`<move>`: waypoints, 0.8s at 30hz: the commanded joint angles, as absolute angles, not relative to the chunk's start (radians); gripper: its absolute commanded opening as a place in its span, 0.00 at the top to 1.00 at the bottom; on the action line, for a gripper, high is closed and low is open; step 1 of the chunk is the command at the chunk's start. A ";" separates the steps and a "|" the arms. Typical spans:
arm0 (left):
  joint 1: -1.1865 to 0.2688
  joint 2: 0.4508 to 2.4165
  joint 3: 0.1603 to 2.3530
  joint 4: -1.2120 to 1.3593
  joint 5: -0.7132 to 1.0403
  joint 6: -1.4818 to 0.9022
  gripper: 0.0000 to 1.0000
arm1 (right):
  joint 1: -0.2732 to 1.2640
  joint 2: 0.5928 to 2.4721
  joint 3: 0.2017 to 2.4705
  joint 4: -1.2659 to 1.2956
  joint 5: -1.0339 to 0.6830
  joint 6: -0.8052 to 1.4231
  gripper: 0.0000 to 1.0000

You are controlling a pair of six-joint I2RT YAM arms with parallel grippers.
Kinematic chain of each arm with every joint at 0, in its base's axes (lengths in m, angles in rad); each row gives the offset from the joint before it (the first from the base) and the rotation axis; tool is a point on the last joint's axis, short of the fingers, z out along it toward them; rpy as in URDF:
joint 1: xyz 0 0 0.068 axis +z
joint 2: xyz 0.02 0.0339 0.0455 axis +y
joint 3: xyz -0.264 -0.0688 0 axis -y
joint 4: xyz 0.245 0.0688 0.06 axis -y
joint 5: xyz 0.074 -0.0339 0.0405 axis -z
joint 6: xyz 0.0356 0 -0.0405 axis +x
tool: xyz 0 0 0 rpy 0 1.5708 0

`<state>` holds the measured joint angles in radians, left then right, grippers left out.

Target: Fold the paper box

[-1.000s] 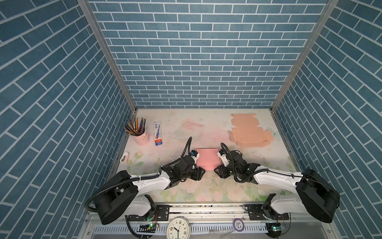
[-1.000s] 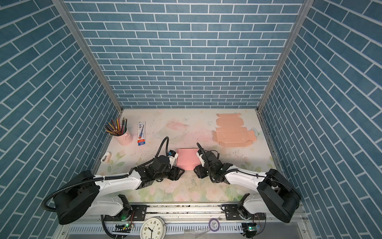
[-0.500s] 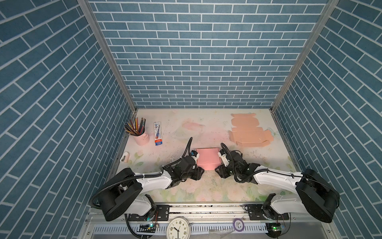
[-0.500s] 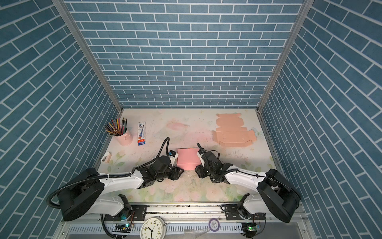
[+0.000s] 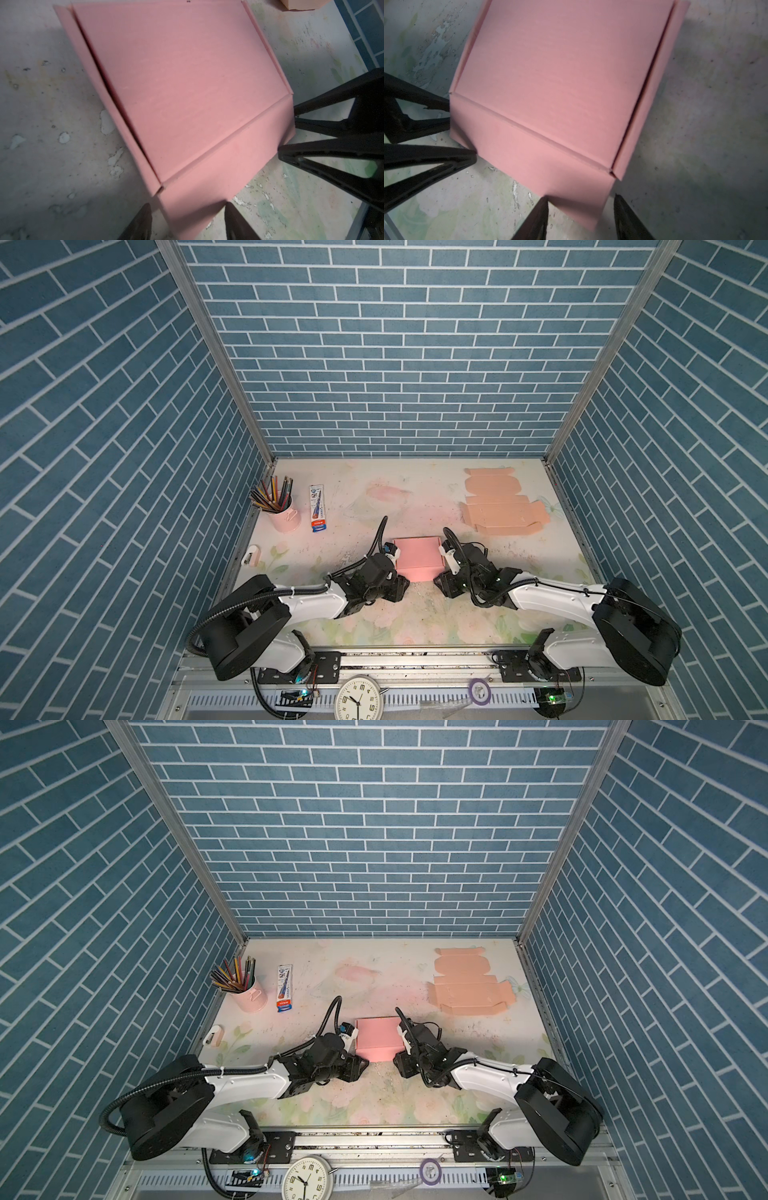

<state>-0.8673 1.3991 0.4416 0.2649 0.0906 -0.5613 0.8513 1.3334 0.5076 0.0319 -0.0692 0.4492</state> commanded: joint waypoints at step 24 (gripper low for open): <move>-0.687 1.381 0.644 0.177 0.144 -0.404 0.40 | 0.857 1.325 0.571 -0.019 0.016 0.451 0.47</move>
<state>-0.7116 1.3502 0.5941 0.1772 0.1246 -0.4488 0.8513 1.3075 0.5407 0.0051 -0.0086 0.4484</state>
